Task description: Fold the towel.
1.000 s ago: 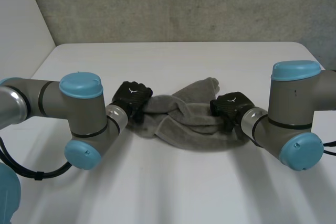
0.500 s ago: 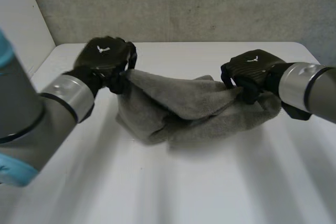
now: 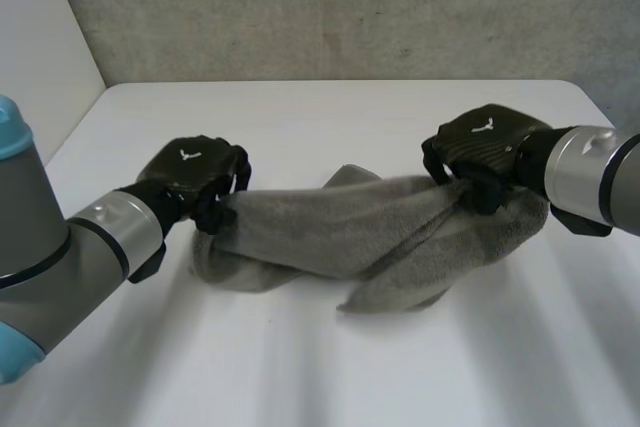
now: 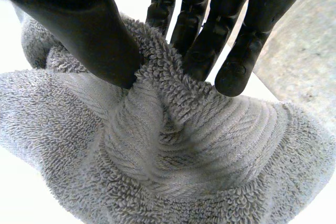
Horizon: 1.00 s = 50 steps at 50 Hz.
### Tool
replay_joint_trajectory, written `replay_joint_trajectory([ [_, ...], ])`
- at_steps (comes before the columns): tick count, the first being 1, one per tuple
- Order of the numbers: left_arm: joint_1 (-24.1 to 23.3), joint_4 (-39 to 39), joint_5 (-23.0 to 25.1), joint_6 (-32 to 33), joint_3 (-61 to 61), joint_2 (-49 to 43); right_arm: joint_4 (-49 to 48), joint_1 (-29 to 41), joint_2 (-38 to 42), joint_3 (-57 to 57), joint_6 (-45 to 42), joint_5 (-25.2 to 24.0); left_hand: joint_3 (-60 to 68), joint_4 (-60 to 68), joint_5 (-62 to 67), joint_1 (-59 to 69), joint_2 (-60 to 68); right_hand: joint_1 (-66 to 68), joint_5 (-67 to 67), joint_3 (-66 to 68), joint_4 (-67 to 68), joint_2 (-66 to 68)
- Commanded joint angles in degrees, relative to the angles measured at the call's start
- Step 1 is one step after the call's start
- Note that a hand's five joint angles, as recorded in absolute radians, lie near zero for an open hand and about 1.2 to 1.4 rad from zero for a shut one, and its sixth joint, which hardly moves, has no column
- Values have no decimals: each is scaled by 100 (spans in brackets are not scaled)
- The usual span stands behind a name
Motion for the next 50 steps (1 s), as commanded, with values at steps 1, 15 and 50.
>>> replay_joint_trajectory([
  [1,27,264,378,-15,394,-415,-421,47,381,-323,-424,-8,127,265,181,282,262,578,565,468,368,543],
  [15,-175,2971,-782,-1562,2636,209,-7147,408,-884,-71,1052,449,127,265,181,282,262,578,565,468,368,543],
  [50,-131,3814,176,275,-3033,95,-4862,161,769,2680,-1276,-790,127,265,181,282,262,578,565,468,368,543],
])
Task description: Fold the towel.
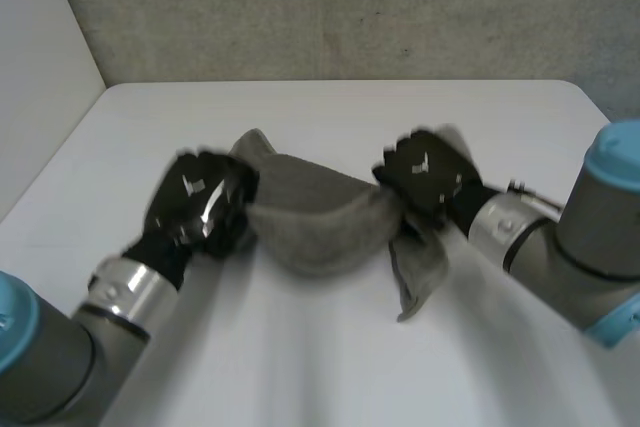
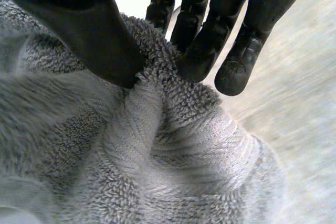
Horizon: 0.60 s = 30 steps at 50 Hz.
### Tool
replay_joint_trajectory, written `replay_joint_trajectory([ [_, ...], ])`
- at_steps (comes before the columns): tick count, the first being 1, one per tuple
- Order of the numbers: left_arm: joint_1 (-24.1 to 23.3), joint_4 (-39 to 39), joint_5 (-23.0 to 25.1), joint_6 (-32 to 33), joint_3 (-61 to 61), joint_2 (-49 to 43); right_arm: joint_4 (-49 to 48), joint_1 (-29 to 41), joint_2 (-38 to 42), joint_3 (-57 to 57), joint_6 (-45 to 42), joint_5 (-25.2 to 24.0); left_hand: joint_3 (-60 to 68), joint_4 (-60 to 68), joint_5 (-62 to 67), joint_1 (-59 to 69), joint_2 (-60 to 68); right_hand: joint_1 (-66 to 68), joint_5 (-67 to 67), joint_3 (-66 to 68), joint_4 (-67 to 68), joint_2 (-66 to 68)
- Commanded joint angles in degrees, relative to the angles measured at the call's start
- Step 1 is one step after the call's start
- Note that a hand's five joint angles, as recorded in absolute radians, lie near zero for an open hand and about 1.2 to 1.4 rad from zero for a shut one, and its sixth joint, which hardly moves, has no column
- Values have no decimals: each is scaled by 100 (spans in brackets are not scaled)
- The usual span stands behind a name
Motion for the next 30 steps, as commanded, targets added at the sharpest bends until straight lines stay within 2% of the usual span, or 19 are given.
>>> replay_joint_trajectory([
  [1,-111,-905,-39,507,-198,-276,37,-55,49,461,-502,73,81,221,156,253,263,525,565,332,309,543],
  [7,-392,-1670,-39,472,-5,-179,309,-117,-233,531,-458,73,81,221,156,253,263,525,565,332,309,543],
  [12,-638,-1961,-48,350,101,-56,1361,-196,-549,540,-537,30,81,221,156,253,263,525,565,332,309,543],
  [15,-683,-2006,-56,261,136,-30,1663,-196,-584,514,-564,21,81,221,156,253,263,514,554,321,298,532],
  [17,-692,-2023,-65,226,171,-30,2127,-248,-681,435,-660,21,81,221,156,253,263,-4254,-4214,-4447,-4470,-4236],
  [18,-692,-2041,-65,200,215,-21,2129,-249,-681,435,-660,21,81,221,156,253,263,-4280,-4240,-4472,-4495,-4262],
  [19,-692,-2041,-65,200,215,-21,2268,-292,-733,391,-713,29,81,221,156,253,263,-6045,-6006,-6238,-6261,-6027],
  [20,-666,-2067,-56,182,267,-12,2330,-319,-795,321,-704,12,81,221,156,253,263,-6263,-6223,-6455,-6478,-6245],
  [21,-631,-2085,-48,173,320,-3,2331,-319,-795,321,-704,12,-1132,-993,-1057,-961,-950,-6265,-6225,-6458,-6480,-6247],
  [22,-630,-2085,-48,173,320,-3,2340,-319,-874,216,-635,38,-1144,-1005,-1069,-973,-962,-6348,-6308,-6541,-6564,-6330],
  [23,-604,-2111,-48,182,399,-3,2340,-319,-874,215,-634,38,-2360,-2221,-2285,-2189,-2178,-6349,-6309,-6542,-6565,-6331],
  [24,-604,-2111,-48,182,400,-3,2348,-310,-953,119,-573,56,-2372,-2233,-2297,-2201,-2190,-6399,-6359,-6592,-6615,-6381],
  [26,-508,-2173,-39,200,548,23,2357,-310,-997,-13,-441,65,-4283,-4143,-4208,-4111,-4101,-6416,-6377,-6609,-6632,-6398],
  [30,-252,-2287,-30,208,681,76,2384,-345,-989,-495,155,73,-4727,-4588,-4652,-4556,-4546,-6433,-6394,-6626,-6649,-6415],
])
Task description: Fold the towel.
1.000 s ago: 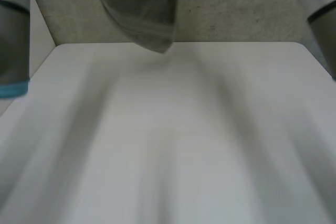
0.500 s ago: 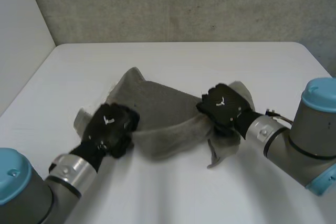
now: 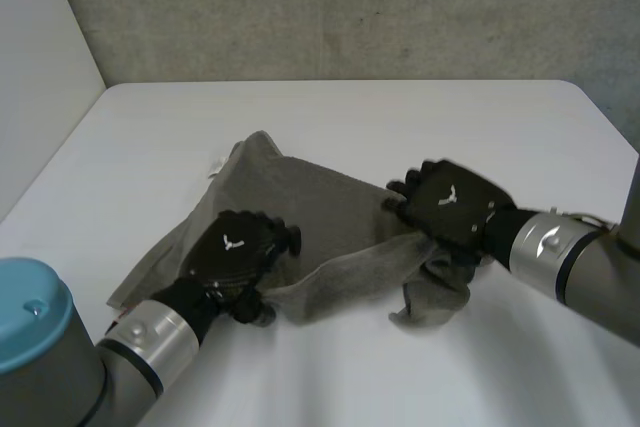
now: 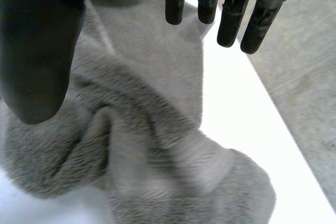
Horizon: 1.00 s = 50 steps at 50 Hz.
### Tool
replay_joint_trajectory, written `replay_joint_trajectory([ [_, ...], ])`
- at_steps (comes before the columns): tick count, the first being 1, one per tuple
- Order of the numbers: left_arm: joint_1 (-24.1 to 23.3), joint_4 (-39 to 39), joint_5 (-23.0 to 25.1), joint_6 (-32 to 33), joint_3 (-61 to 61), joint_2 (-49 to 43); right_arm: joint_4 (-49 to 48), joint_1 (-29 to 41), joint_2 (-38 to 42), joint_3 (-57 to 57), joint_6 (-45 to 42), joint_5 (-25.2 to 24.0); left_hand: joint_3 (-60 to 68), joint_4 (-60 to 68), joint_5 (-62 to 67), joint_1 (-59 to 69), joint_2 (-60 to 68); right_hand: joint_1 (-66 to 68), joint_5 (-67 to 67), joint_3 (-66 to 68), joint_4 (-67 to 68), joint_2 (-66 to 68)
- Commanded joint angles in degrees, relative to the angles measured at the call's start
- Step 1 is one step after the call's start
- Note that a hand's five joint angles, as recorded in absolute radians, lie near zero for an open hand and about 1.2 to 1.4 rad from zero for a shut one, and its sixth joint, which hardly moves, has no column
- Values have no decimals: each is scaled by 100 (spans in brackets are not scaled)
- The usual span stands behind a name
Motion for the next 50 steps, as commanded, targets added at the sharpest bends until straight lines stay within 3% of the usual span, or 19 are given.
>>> replay_joint_trajectory([
  [1,512,-213,34,27,309,73,6,-35,-73,-606,675,29,-838,-807,-867,-819,-875,-377,-340,-410,-433,-422],
  [7,1093,-485,78,44,380,56,15,-44,314,-1160,1132,73,-872,-841,-901,-853,-909,-326,-289,-359,-383,-372],
  [12,1287,-757,96,62,275,29,270,-44,858,-1687,1123,372,-872,-841,-901,-853,-909,-242,-205,-275,-299,-288],
  [17,1340,-1012,148,62,47,91,866,-53,1744,-2607,1097,758,-872,-841,-901,-853,-909,10,46,-23,-47,-36],
  [34,2070,-1084,728,88,-516,530,3065,-202,3504,-5018,877,1040,-872,-841,-901,-853,-909,851,888,818,795,806],
  [38,2070,-1075,728,88,-516,495,3566,-246,3829,-5352,605,1110,-872,-841,-901,-853,-909,2348,2385,2315,2292,2303],
  [40,2070,-1040,728,88,-525,477,3855,-307,3935,-5483,429,1040,-872,-841,-901,-853,-909,4357,4394,4324,4300,4311],
  [41,2053,-1022,728,88,-516,460,3856,-308,3935,-5484,429,1040,-872,-841,-901,-853,-909,4367,4404,4334,4310,4321],
  [45,2000,-1004,720,88,-464,364,3909,-395,3900,-5405,473,996,-872,-841,-901,-853,-909,6413,6450,6380,6356,6367],
  [50,1947,-1004,720,80,-332,144,3909,-422,3900,-5370,551,961,-872,-841,-901,-853,-909,6581,6618,6548,6525,6536],
])
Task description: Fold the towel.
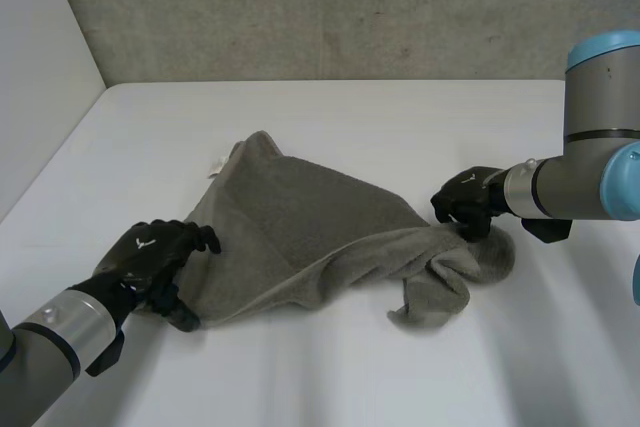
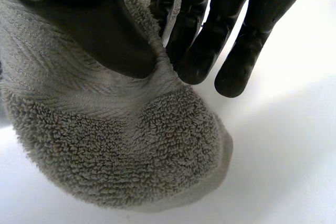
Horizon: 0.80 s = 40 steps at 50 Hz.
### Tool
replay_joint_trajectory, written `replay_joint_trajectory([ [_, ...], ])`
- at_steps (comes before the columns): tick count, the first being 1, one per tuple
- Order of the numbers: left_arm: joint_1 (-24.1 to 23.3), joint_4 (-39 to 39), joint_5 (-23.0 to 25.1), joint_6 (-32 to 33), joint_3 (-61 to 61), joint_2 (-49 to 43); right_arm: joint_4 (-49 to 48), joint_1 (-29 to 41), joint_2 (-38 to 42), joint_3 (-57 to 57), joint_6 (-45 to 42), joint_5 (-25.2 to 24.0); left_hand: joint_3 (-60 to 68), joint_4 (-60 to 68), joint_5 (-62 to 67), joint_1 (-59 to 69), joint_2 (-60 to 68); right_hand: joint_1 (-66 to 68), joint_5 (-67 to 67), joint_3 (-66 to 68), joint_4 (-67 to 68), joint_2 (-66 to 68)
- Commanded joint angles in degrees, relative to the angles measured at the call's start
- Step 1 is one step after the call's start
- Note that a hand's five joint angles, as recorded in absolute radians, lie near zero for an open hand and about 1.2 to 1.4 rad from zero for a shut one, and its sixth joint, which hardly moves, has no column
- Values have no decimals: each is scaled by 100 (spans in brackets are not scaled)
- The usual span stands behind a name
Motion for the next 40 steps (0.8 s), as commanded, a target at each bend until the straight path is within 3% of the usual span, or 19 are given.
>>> replay_joint_trajectory([
  [1,-91,10,-7,-9,158,-258,-9,-63,-42,99,91,-63,-149,-234,-70,-199,-178,462,370,497,460,515],
  [9,-302,10,-15,-18,325,-495,-421,-343,-314,116,1012,-722,-149,-234,-70,-199,-178,462,370,497,460,515],
  [12,-373,10,-24,-18,325,-583,-651,-397,-420,134,1295,-758,-149,-234,-70,-199,-178,462,370,497,460,515],
  [17,-548,28,-42,-18,343,-724,-1563,-607,-955,598,2506,-810,-165,-251,-87,-216,-195,462,370,497,460,515],
  [31,-724,371,-139,-106,800,-1251,-2399,-678,-1492,1882,2675,-731,-65,-150,14,-115,-94,462,370,497,460,515],
  [40,-821,362,-499,-53,1178,-1849,-2750,-836,-1501,2226,2789,-468,322,237,401,272,293,462,370,497,460,515],
])
